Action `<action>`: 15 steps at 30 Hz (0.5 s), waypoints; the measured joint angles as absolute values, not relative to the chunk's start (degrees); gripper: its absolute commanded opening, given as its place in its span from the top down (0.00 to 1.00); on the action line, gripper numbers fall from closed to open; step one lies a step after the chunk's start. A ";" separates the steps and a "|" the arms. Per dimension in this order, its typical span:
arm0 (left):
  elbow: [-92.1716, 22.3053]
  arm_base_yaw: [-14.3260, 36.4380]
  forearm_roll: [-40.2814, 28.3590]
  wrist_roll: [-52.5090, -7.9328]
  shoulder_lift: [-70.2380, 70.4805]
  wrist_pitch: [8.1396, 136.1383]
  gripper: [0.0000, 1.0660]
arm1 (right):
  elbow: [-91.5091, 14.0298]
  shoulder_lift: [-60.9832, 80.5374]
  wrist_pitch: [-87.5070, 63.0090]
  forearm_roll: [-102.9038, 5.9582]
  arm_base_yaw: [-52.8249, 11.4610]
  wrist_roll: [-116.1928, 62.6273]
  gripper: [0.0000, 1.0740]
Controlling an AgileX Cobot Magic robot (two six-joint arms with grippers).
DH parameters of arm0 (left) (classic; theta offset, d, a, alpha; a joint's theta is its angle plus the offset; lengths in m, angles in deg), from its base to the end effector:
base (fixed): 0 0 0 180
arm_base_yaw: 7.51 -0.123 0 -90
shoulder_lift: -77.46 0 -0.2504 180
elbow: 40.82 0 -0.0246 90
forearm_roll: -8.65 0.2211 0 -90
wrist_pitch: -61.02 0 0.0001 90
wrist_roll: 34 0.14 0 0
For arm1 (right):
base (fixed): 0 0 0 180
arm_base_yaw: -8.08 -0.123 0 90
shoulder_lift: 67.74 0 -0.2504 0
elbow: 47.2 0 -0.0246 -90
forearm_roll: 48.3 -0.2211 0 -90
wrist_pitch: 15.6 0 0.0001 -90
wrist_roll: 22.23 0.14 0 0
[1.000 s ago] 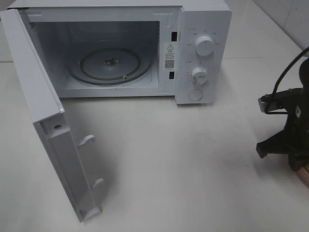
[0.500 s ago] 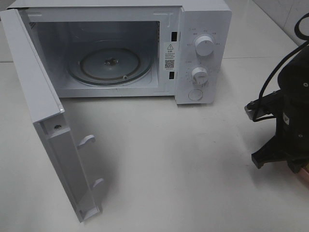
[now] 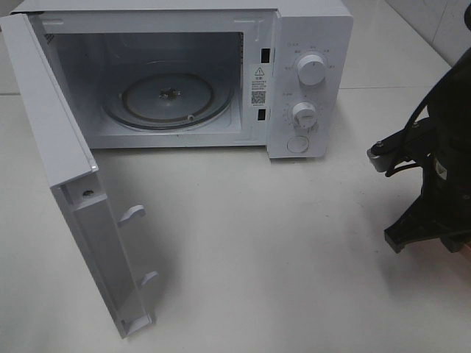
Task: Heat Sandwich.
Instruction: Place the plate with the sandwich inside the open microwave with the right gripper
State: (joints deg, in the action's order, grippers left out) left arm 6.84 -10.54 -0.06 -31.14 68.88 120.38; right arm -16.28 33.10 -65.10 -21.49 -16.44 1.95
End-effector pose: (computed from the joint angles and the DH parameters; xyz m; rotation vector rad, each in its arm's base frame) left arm 0.0489 -0.0157 0.2443 0.0019 2.0104 -0.1156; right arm 0.2318 0.0529 0.1086 -0.4697 2.9390 -0.4942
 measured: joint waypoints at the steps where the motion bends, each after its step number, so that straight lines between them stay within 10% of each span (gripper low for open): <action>1: 6.84 -10.54 -0.06 -31.14 68.88 120.38 0.03 | -16.28 31.95 -65.96 -21.54 -17.65 1.72 0.99; 15: 6.84 -10.54 -0.06 -31.14 68.88 120.38 0.03 | -16.28 24.62 -71.18 -22.06 -26.98 -1.03 0.98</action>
State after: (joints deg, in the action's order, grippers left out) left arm 6.84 -10.54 -0.06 -31.14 68.88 120.38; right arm -16.28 24.62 -71.18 -22.06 -26.98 -1.03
